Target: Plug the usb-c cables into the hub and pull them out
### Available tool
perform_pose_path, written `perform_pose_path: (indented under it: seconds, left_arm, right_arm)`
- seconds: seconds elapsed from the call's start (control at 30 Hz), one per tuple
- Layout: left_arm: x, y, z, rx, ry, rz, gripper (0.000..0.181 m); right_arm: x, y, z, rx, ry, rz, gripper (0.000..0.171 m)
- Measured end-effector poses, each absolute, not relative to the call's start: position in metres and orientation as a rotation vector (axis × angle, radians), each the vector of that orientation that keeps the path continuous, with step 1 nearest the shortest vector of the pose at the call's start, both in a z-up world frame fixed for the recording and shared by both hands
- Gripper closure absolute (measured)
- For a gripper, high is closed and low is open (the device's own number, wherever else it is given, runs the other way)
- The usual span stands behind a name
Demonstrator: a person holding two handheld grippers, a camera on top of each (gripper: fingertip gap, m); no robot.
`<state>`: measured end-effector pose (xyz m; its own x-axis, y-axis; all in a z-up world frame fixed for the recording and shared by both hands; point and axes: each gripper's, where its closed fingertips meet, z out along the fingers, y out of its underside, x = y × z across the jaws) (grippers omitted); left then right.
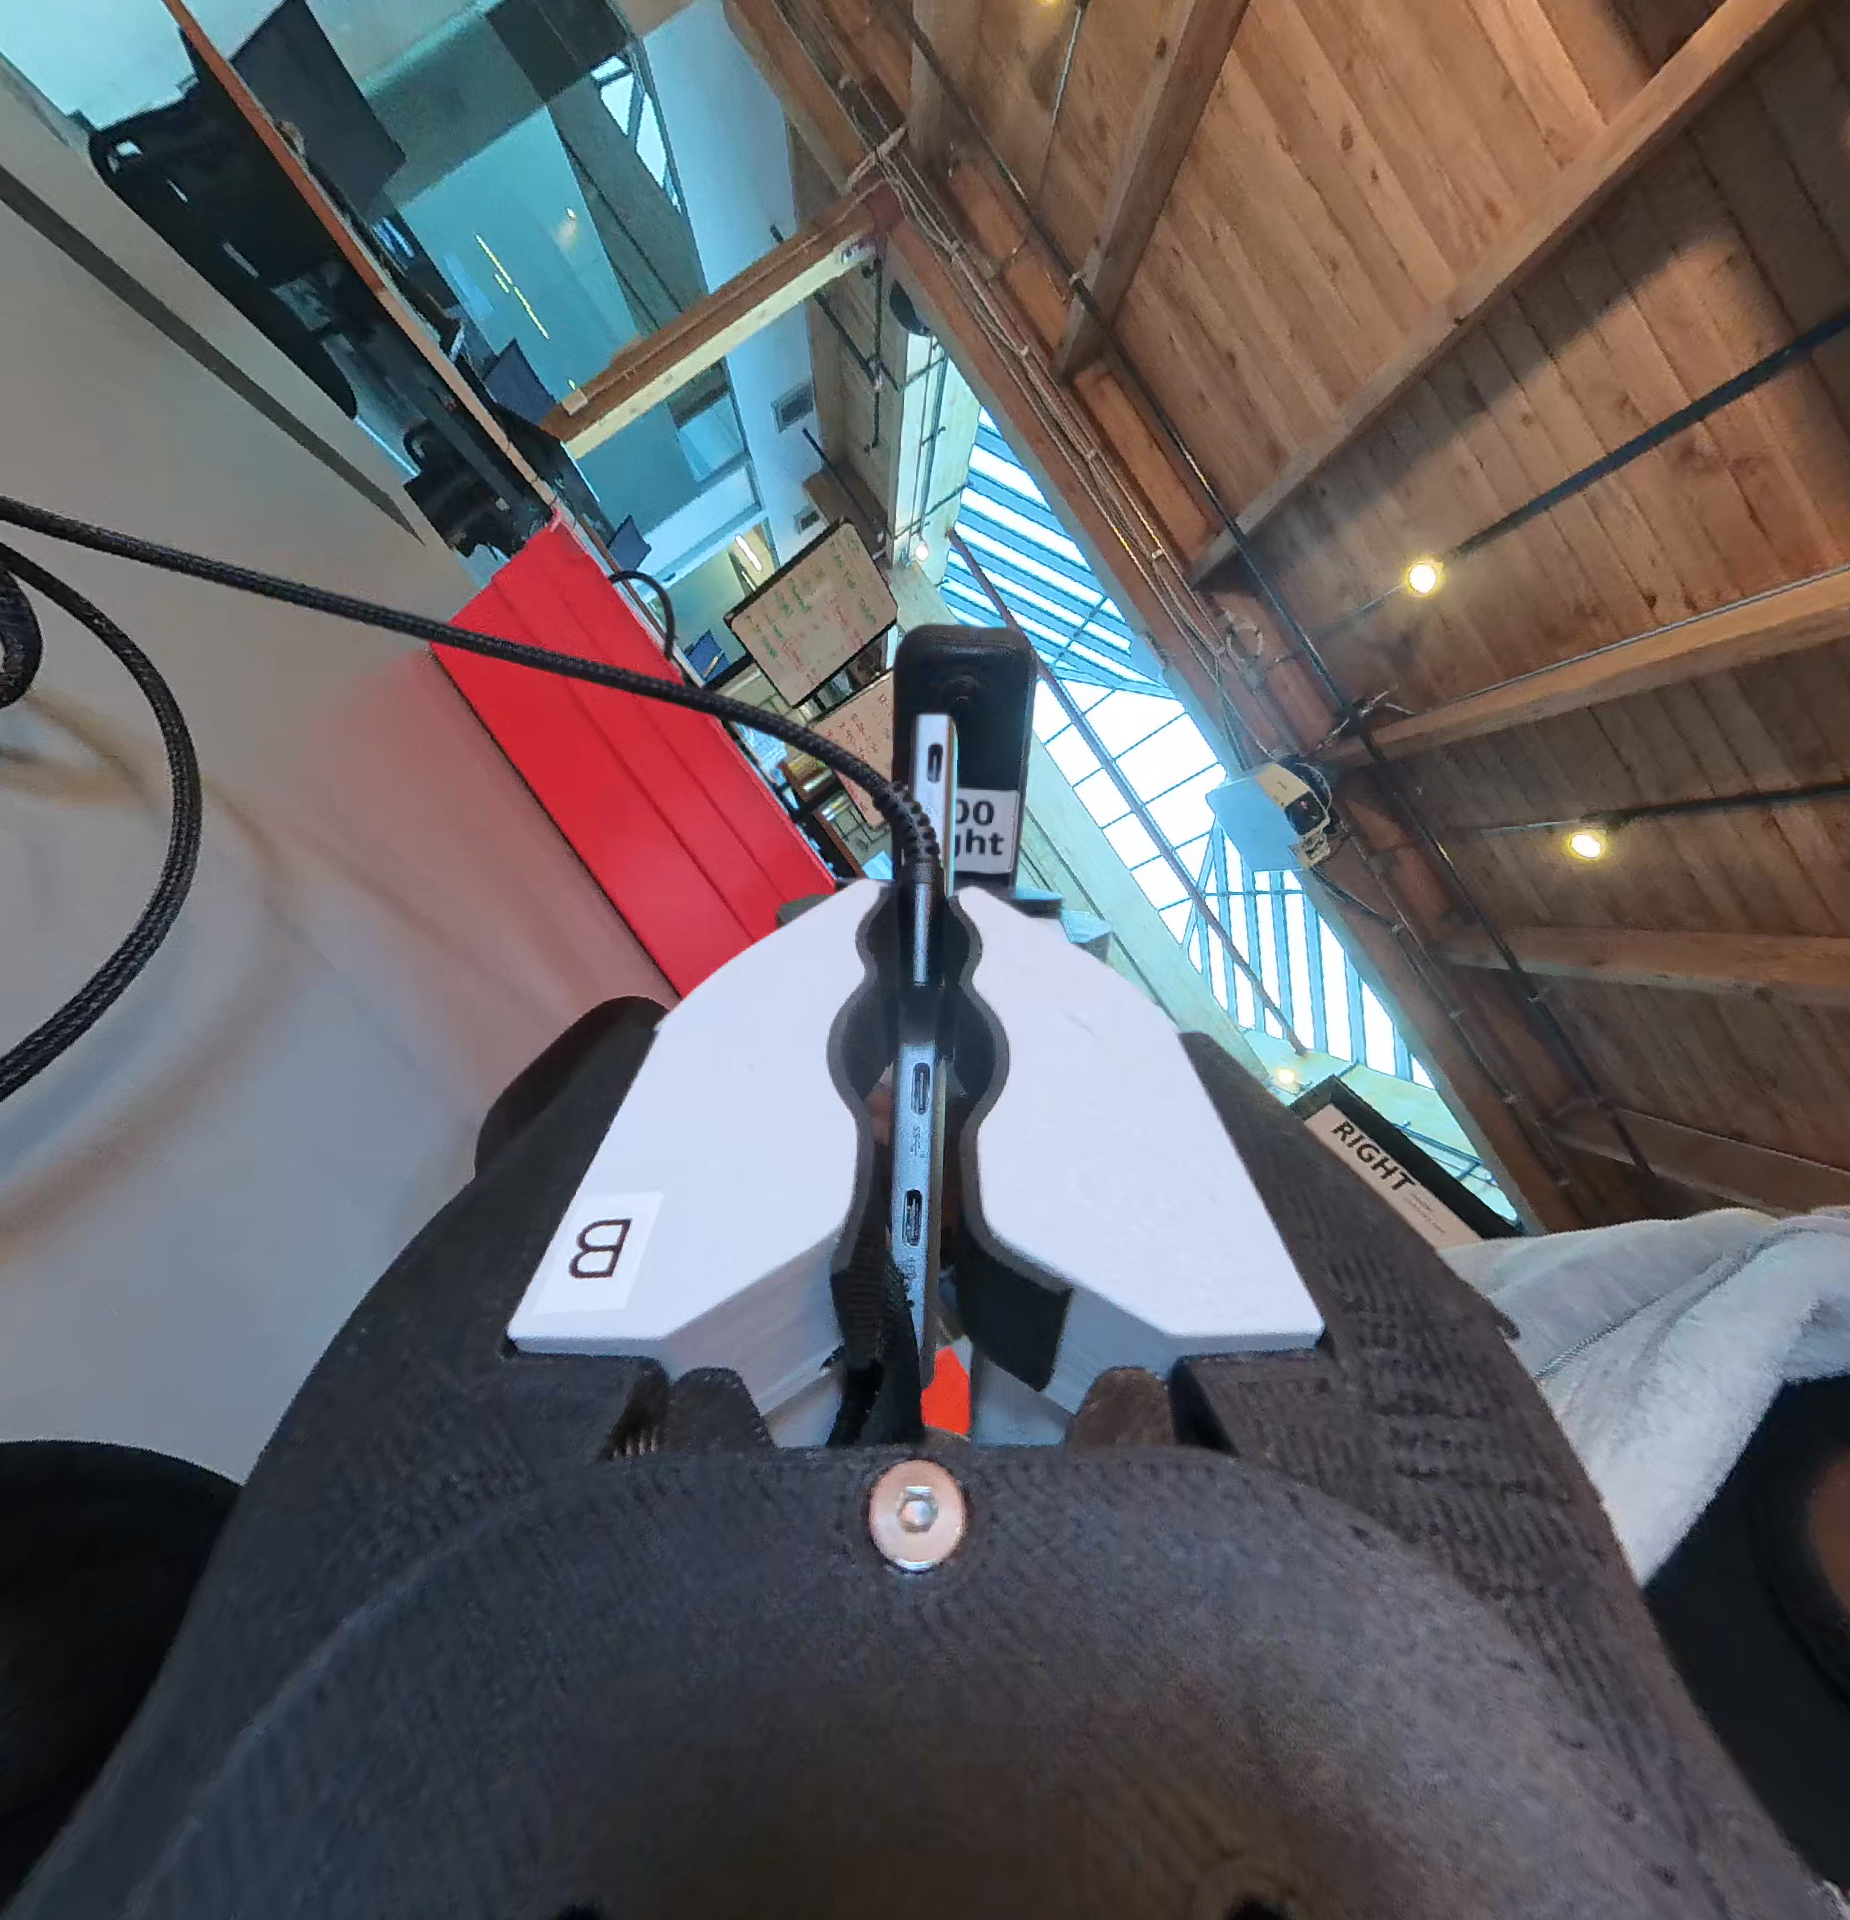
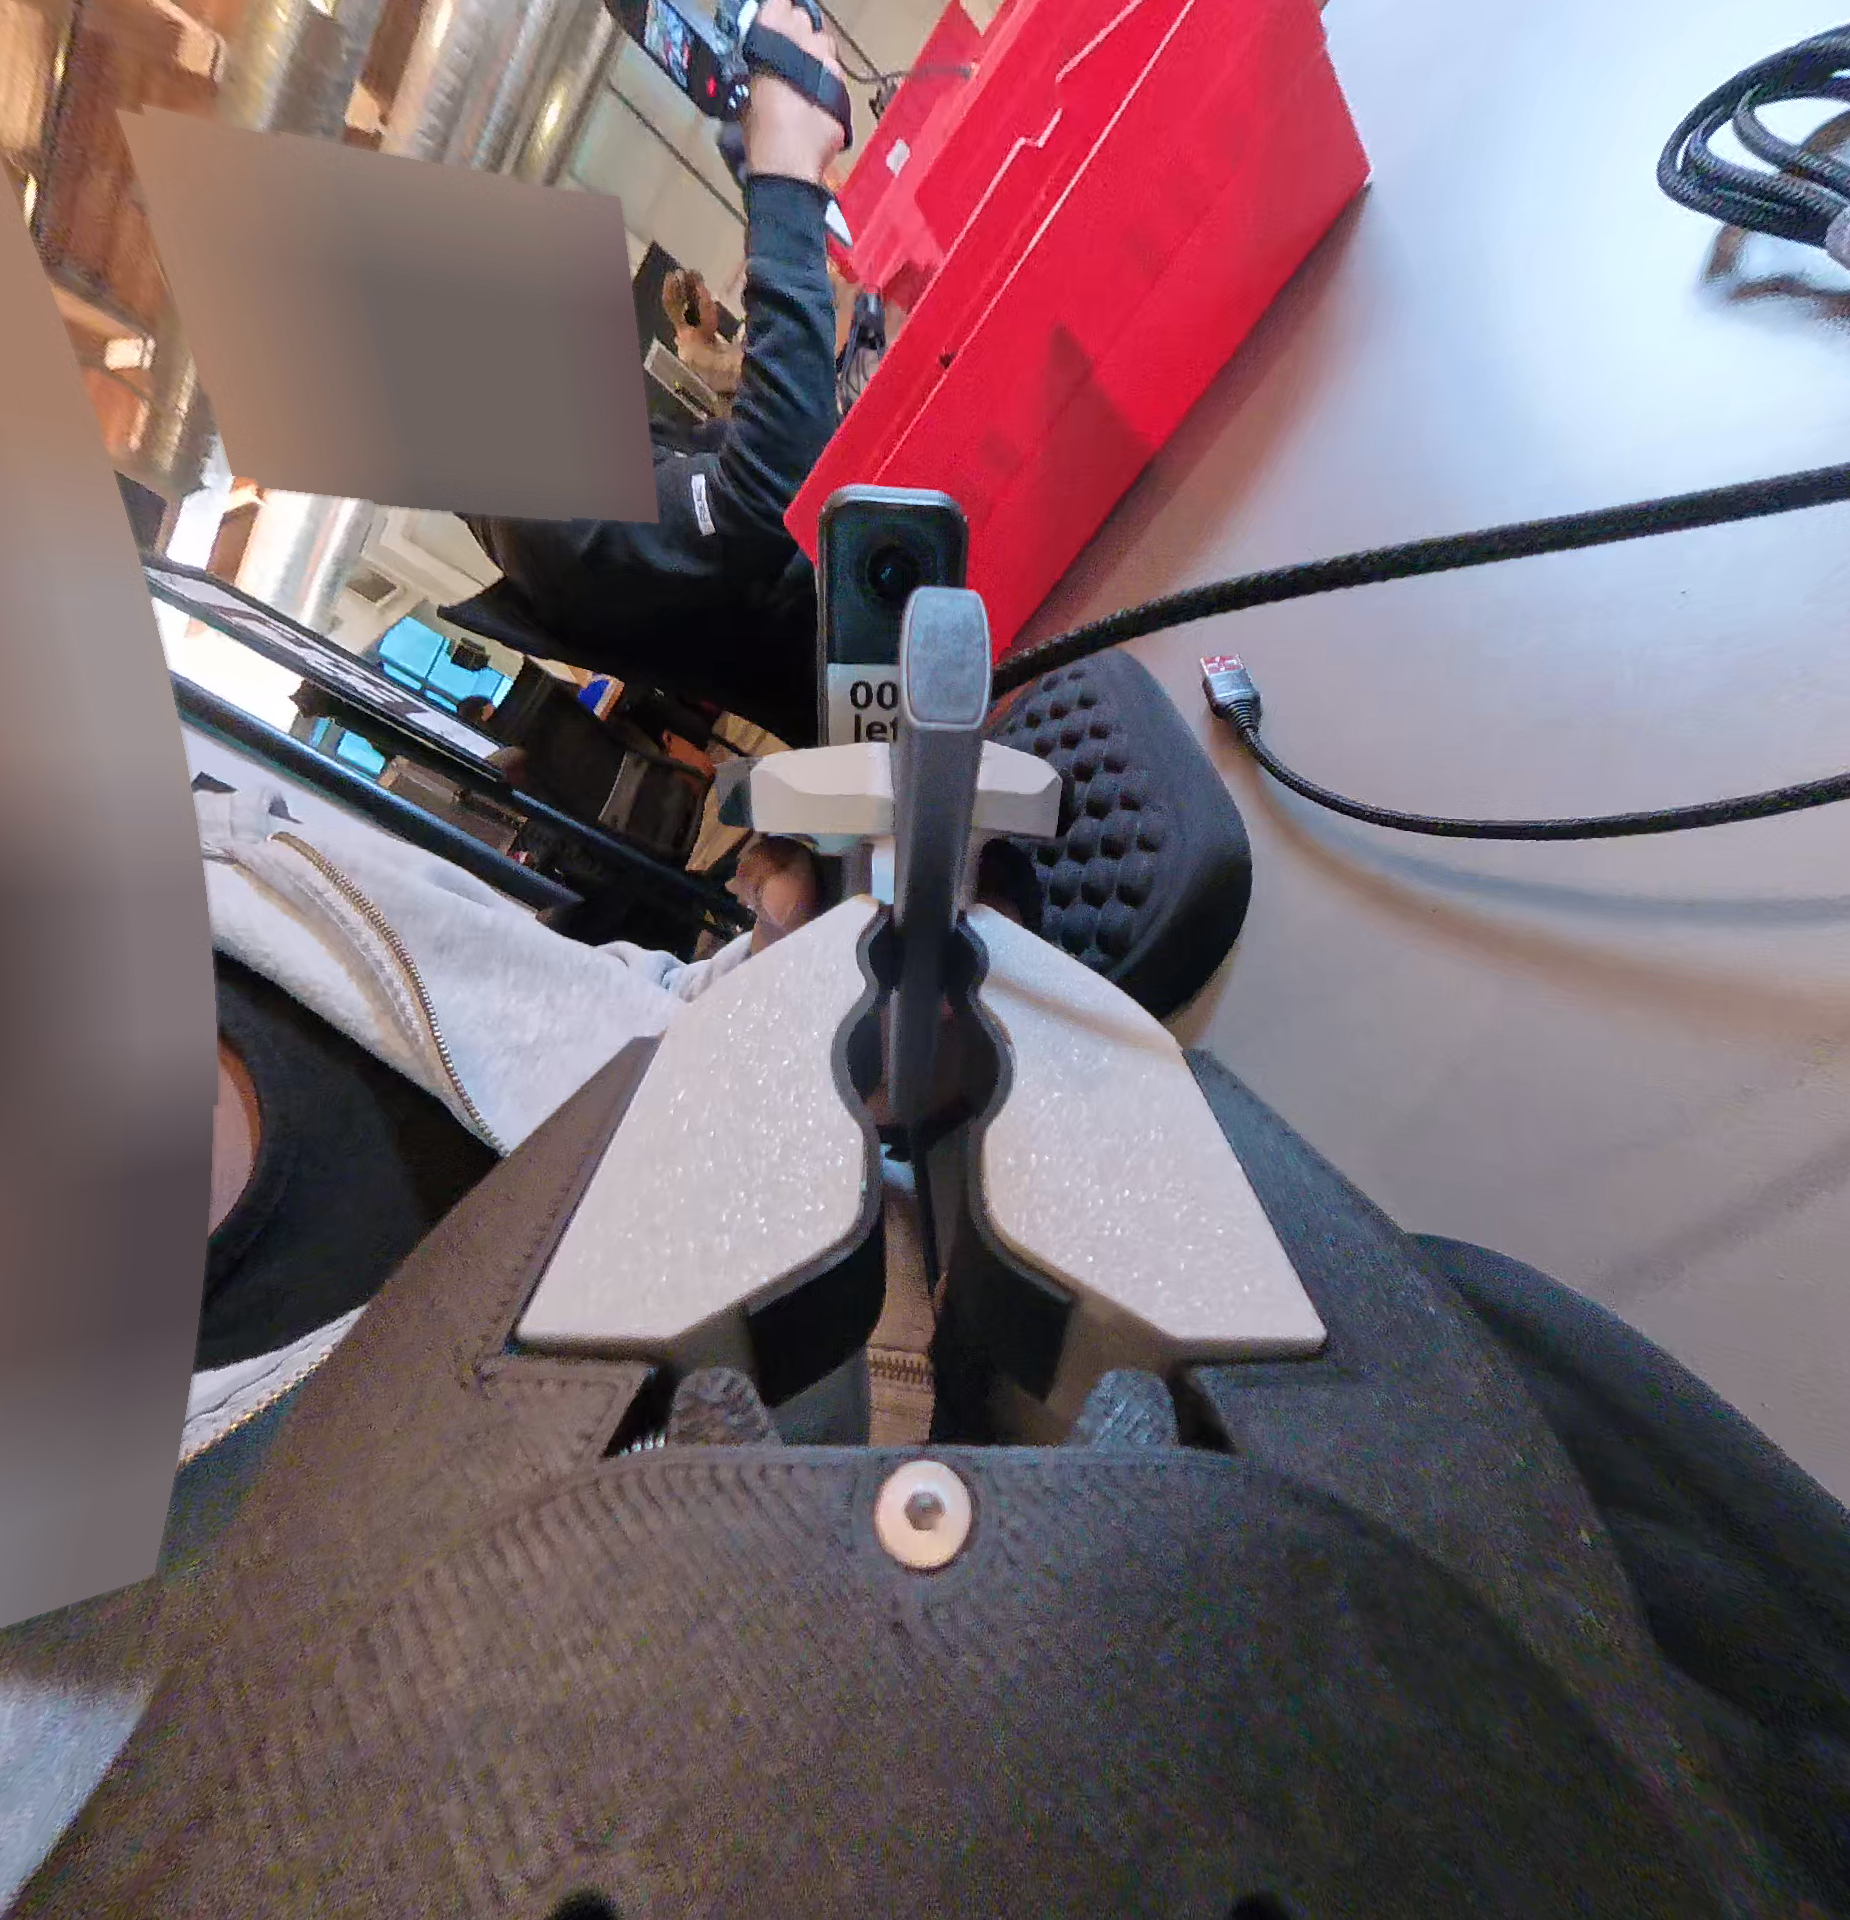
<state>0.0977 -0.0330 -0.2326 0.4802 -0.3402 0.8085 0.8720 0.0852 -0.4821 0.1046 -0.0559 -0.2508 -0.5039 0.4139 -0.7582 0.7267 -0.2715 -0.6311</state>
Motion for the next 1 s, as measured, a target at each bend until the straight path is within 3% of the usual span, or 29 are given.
perform_pose_path:
  seconds: [0.43, 0.47, 1.0]
  left_arm:
    - [0.077, -0.045, -0.227, -0.973, -0.670, -1.057, 0.172]
    - [0.077, -0.046, -0.226, -0.964, -0.668, -1.073, 0.172]
    - [0.088, -0.042, -0.224, -1.041, -0.585, -0.982, 0.172]
  right_arm:
    - [0.092, -0.050, -0.233, 1.433, 1.465, -2.141, 0.156]
    - [0.092, -0.049, -0.234, 1.445, 1.459, -2.148, 0.162]
    - [0.091, -0.051, -0.232, 1.451, 1.582, -2.106, 0.162]
